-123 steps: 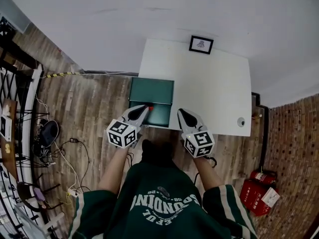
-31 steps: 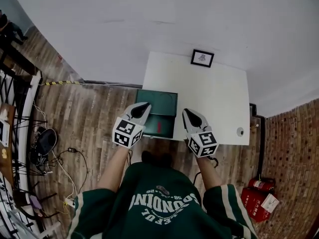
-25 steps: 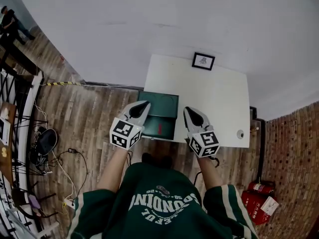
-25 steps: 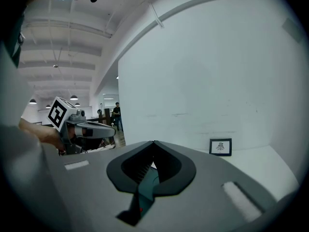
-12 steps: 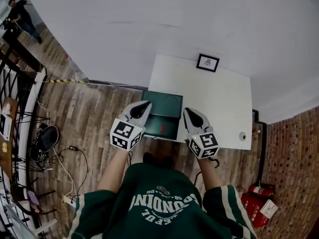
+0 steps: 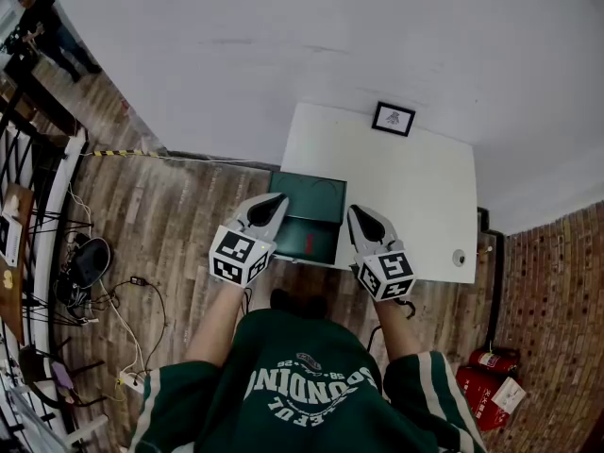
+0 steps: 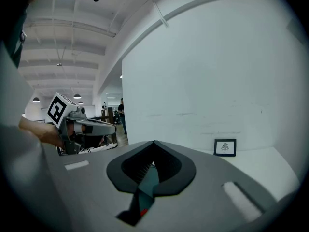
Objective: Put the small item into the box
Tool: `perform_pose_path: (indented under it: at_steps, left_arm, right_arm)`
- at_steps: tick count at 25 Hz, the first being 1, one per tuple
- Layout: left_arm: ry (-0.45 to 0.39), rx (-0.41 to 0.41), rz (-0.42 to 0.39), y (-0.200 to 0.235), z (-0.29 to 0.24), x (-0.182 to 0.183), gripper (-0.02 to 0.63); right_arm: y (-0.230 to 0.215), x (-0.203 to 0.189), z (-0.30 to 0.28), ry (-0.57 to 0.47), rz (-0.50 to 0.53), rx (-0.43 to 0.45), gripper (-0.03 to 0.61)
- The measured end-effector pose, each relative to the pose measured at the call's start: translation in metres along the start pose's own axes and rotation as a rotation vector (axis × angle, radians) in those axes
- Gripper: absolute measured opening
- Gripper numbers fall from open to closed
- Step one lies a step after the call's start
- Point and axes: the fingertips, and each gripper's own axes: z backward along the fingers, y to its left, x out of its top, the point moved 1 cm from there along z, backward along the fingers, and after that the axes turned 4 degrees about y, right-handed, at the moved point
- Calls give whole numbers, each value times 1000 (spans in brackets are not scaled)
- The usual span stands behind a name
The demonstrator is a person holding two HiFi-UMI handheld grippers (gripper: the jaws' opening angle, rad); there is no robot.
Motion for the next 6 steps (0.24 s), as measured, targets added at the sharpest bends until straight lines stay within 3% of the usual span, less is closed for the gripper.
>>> perform_pose_path:
  at_steps: [6]
  left_arm:
    - [-1,1,1,2,-2,-3,52]
  right_arm:
    - [-2,-4,-4,5,-6,1,3]
